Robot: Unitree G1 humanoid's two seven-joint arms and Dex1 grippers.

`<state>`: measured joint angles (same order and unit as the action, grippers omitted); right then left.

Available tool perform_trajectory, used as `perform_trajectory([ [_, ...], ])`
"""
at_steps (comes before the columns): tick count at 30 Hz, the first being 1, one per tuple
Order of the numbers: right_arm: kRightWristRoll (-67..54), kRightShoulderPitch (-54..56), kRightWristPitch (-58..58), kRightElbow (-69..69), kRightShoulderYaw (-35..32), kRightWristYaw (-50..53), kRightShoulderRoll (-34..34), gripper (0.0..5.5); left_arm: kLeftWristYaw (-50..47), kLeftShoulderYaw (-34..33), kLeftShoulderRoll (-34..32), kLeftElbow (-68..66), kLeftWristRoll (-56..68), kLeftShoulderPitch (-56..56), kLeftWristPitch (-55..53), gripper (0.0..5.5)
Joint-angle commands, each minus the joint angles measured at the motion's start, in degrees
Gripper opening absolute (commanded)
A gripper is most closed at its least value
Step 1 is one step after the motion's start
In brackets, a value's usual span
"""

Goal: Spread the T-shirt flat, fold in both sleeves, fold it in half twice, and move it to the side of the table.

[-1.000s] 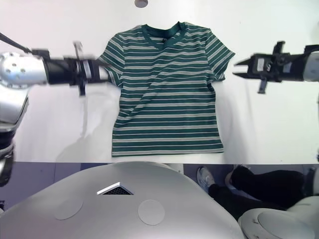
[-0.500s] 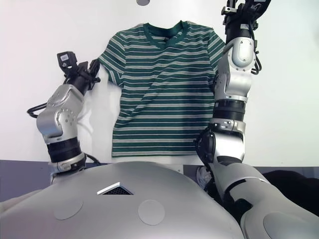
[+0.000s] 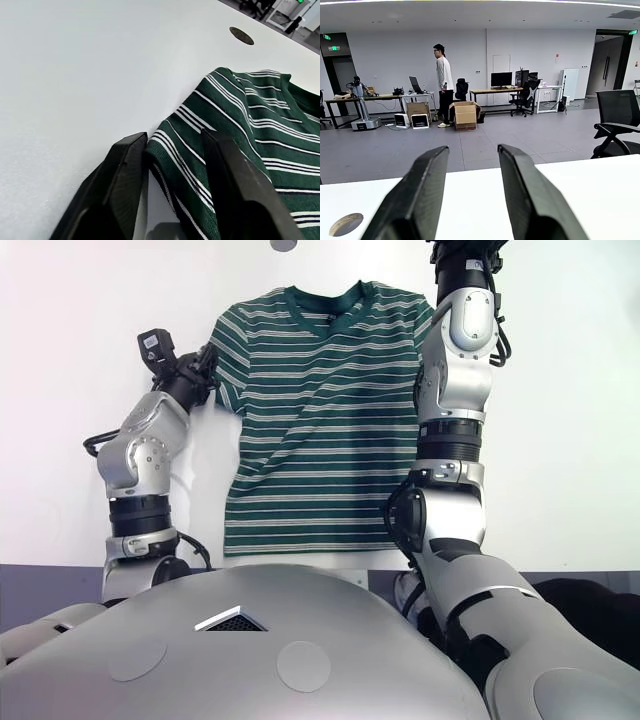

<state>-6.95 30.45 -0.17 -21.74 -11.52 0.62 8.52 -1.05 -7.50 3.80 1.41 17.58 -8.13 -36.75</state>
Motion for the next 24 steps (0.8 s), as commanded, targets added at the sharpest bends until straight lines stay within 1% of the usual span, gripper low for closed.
perform_trajectory([
  [1, -0.3, 0.9, 0.1, -0.1, -0.1, 0.2, -0.3, 1.86, -2.4, 0.5, 2.5, -4.8, -1.2, 2.6, -0.3, 1.29],
  [6, -0.3, 0.9, 0.5, -0.3, -0.1, 0.4, -0.5, 1.86, -4.1, 1.2, 2.3, -4.5, -1.9, 3.2, 2.3, 0.28],
  [8, -0.3, 0.8, 0.6, -0.2, -0.1, 0.4, -0.6, 1.86, -5.3, 1.1, 2.1, -4.1, -2.5, 3.3, 3.7, 0.03],
  [11, -0.3, 0.8, 0.8, -0.4, -0.1, 0.3, -0.6, 1.86, -6.6, 2.5, 0.4, -1.8, -5.5, 3.2, 6.5, 0.03],
  [14, 0.0, 0.7, 1.3, -0.6, 0.1, 0.2, -0.5, 1.86, -5.9, 7.2, -2.5, 2.6, -10.4, 2.4, 8.1, 0.03],
  [18, 0.3, 0.4, 1.7, -0.6, 0.4, 0.3, -0.6, 1.86, -4.6, 10.7, -3.4, 6.7, -13.4, 1.3, 6.8, 0.03],
  [24, 0.3, 0.1, 2.0, -0.5, 0.7, 0.5, -1.1, 1.86, -2.4, 14.2, -4.3, 8.1, -15.4, 0.0, 5.9, 0.03],
])
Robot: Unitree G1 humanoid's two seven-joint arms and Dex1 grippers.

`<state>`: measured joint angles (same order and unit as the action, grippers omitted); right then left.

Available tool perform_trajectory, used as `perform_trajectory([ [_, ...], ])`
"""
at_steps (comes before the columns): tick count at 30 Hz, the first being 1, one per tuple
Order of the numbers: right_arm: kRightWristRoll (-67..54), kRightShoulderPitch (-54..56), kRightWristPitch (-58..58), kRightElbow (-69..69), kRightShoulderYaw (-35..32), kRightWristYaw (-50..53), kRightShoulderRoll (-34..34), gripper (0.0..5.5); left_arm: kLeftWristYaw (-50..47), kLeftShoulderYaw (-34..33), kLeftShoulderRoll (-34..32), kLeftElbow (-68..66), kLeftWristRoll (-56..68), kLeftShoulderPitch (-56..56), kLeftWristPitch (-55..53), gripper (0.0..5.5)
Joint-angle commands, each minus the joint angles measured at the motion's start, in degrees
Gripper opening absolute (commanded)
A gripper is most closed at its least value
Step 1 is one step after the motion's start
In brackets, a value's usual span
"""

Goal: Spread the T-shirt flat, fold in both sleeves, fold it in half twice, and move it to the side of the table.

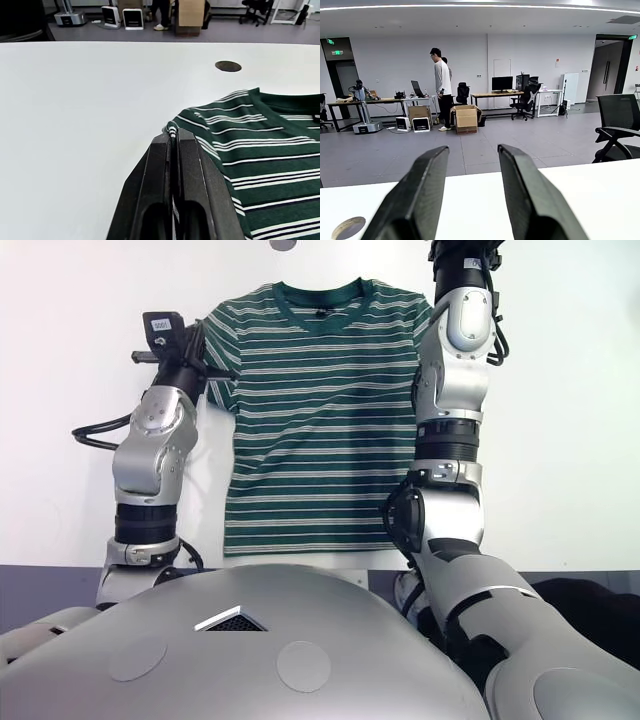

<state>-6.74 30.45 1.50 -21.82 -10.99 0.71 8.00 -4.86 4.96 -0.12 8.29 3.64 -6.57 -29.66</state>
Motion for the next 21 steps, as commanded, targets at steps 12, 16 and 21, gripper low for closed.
perform_trajectory([
  [12, 0.4, -0.7, 0.6, -0.2, 0.9, 0.1, -1.5, 1.86, 3.9, 6.8, 5.2, -8.2, -1.6, -6.8, -2.2, 0.03],
  [16, 0.5, -0.5, 0.6, -0.5, 1.2, 0.2, -1.7, 1.86, 7.2, 9.8, 5.2, -9.3, -1.1, -6.9, -2.6, 0.30],
  [21, 0.5, -0.7, 0.7, -0.6, 1.2, 0.2, -1.7, 1.86, 9.9, 12.3, 4.3, -8.2, -2.0, -8.0, -0.9, 1.30],
])
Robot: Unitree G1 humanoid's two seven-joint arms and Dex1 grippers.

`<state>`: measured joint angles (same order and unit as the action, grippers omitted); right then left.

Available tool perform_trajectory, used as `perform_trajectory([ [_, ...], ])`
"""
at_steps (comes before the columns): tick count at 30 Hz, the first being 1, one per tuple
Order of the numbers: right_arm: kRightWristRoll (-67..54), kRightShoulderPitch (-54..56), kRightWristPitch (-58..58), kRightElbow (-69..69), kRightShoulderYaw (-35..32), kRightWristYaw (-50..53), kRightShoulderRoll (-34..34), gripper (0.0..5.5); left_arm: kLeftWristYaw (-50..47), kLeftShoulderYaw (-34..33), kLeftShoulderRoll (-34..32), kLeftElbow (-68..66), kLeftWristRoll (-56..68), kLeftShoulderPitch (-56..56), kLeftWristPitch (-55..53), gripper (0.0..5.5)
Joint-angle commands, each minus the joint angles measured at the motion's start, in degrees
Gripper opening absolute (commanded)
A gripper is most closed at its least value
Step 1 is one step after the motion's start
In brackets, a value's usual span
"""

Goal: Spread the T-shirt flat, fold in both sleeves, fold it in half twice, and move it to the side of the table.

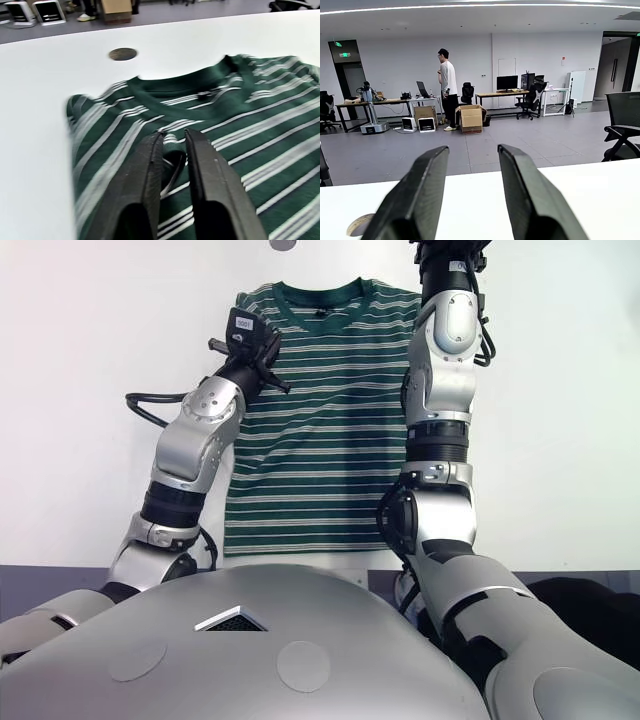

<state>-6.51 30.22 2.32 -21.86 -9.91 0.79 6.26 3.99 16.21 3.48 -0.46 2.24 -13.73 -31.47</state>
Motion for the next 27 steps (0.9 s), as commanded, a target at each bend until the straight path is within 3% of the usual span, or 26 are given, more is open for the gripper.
perform_trajectory([
  [1, 0.3, -0.6, -0.1, -0.5, 0.1, 0.1, 0.0, 1.86, 1.5, 1.0, 1.0, 0.9, -0.3, -1.3, 1.9, 1.45],
  [6, 0.5, -5.2, -1.1, 1.4, -0.1, -0.3, 0.6, 1.86, 0.7, -2.1, 3.8, 4.5, 1.7, -3.7, 16.4, 2.39],
  [10, 0.6, -16.7, -3.0, 8.4, -1.8, -1.3, 3.2, 2.03, -4.5, -8.1, 0.6, 6.8, -0.8, -2.3, 26.2, 2.44],
  [16, -3.9, -21.7, -9.3, 8.8, -6.0, -5.1, 7.2, 3.20, -8.1, -10.3, 0.0, 7.9, -3.9, 3.0, 27.4, 3.47],
  [21, -11.9, -14.2, -19.2, 2.4, -11.3, -5.7, 7.8, 3.22, -8.7, -9.8, 0.8, 7.9, -4.7, 3.0, 27.2, 4.39],
  [27, -13.2, -15.0, -28.8, 1.6, -10.6, -1.5, 3.4, 3.04, -8.6, -10.2, 0.3, 7.6, -4.8, 2.6, 27.3, 5.35],
])
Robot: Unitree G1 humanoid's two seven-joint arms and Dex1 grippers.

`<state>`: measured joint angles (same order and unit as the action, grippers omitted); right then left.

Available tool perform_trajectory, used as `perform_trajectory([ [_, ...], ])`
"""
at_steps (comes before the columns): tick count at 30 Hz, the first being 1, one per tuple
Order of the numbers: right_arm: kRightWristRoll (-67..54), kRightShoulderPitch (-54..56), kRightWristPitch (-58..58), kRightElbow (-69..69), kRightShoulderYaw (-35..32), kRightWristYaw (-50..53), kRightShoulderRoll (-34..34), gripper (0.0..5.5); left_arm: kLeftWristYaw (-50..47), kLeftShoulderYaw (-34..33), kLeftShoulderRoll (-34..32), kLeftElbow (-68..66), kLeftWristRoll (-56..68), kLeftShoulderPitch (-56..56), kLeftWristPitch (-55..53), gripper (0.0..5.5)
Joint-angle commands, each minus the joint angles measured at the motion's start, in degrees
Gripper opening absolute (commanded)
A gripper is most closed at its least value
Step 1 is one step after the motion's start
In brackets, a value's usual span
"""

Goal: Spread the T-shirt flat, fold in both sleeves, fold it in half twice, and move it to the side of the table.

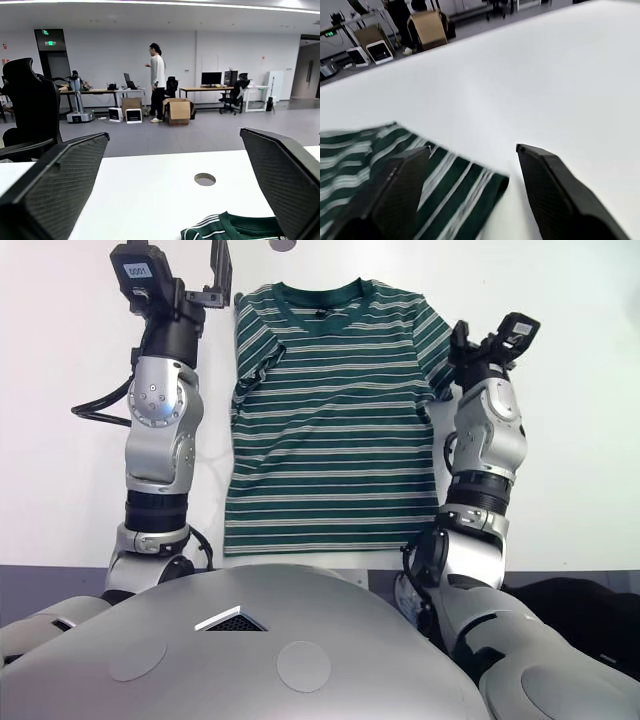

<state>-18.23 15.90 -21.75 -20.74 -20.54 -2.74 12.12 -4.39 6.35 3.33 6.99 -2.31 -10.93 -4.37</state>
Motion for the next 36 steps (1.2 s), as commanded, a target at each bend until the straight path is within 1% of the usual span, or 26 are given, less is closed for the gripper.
perform_trajectory([
  [1, -1.7, -1.1, -5.8, 0.9, 0.1, 2.6, -3.2, 2.85, -0.3, -0.4, 0.5, 0.1, -0.3, -0.2, 0.2, 5.40],
  [3, -2.1, -1.4, -7.4, 1.6, -0.4, 4.1, -4.3, 2.38, -0.3, -0.4, 0.5, 0.3, -0.3, -0.2, 0.2, 5.40],
  [4, -2.0, -1.1, -7.3, 1.6, -0.6, 4.8, -4.5, 2.27, -0.3, -0.4, 0.5, 0.2, -0.3, -0.2, 0.2, 5.40],
  [5, -1.9, -0.8, -7.0, 1.5, -0.8, 5.4, -4.5, 1.92, -0.3, -0.4, 0.5, 0.1, -0.3, -0.2, 0.3, 5.40],
  [9, 0.5, -0.2, -3.0, 1.3, -0.7, 7.6, -3.7, 1.14, -0.4, -0.4, 0.7, -0.4, -0.2, -0.1, 0.5, 5.40],
  [12, 3.9, -1.1, 0.4, 3.3, 2.1, 7.7, -3.6, 0.58, -0.6, -0.5, 1.0, -0.7, -0.1, 0.0, 0.6, 5.40],
  [14, 8.0, -2.0, 3.4, 5.3, 5.8, 7.7, -3.1, 0.11, -0.7, -0.6, 1.1, -1.0, 0.0, -0.1, 0.7, 5.40],
  [15, 9.9, -2.4, 4.5, 6.2, 7.3, 7.6, -2.8, 0.02, -0.8, -0.7, 1.1, -1.2, 0.0, -0.2, 0.7, 5.40],
  [19, 18.5, -4.8, 5.6, 12.6, 16.7, 4.8, -0.9, 0.02, -0.9, -0.9, 1.4, -1.6, 0.0, 0.0, 0.7, 5.40],
  [22, 20.9, -6.6, 0.8, 19.3, 24.2, -0.2, -0.8, 0.02, -0.9, -1.0, 1.2, -1.9, 0.1, -0.1, 0.9, 5.40],
  [25, 21.4, -6.7, -3.4, 22.6, 27.9, -3.3, -1.2, 0.02, -0.8, -1.1, 1.1, -2.6, 0.1, -0.6, 1.1, 5.40],
  [28, 21.1, -6.1, -6.6, 23.1, 29.5, -6.1, -0.8, 0.02, -0.8, -1.1, 1.1, -2.9, 0.1, -0.8, 1.4, 5.40],
  [31, 19.4, -5.4, -7.2, 23.3, 29.2, -8.7, -1.0, 0.73, -0.8, -1.0, 1.1, -3.1, 0.0, -1.0, 1.5, 5.40],
  [34, 13.0, -4.5, -9.0, 26.0, 26.4, -13.0, -2.9, 1.34, 0.0, -0.8, 0.9, -3.1, 0.5, -1.4, 1.4, 5.40],
  [36, 7.6, -3.1, -11.7, 27.9, 23.4, -14.8, -4.3, 1.73, 2.3, -0.2, 0.2, -2.4, 1.3, -1.5, 1.0, 5.40],
])
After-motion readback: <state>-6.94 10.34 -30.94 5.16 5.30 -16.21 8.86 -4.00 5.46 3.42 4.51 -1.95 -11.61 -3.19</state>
